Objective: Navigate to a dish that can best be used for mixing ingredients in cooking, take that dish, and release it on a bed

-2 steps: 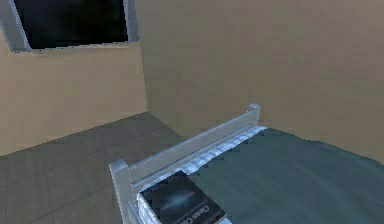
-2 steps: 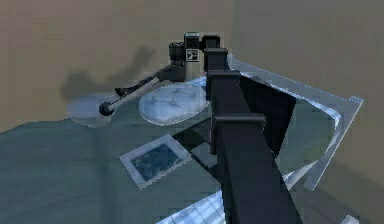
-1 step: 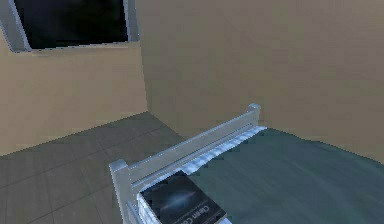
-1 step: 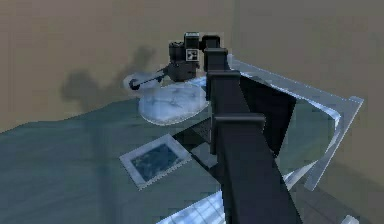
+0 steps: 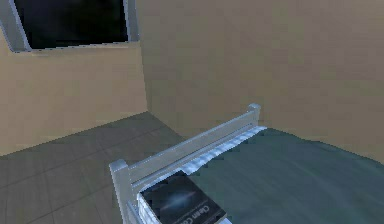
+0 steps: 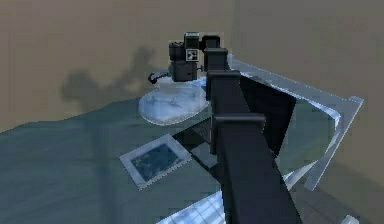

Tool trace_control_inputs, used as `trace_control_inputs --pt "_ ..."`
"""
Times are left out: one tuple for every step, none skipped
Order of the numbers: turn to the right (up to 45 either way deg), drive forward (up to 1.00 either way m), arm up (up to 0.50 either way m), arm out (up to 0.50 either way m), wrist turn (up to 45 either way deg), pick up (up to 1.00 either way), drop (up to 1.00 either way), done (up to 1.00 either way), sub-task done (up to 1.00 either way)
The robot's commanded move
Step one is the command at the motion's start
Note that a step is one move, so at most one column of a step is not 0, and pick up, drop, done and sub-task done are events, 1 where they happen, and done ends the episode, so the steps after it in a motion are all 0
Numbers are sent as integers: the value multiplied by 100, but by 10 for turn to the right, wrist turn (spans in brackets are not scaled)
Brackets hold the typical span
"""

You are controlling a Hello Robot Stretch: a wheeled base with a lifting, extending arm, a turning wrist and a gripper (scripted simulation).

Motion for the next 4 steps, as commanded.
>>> trace_control_inputs --pt "0 0 -2 0 0 0 0 0 0" --pt "0 0 -32 0 0 0 0 0 0" --pt "0 0 0 0 0 0 100 0 0" --pt "0 0 2 0 0 0 0 0 0"
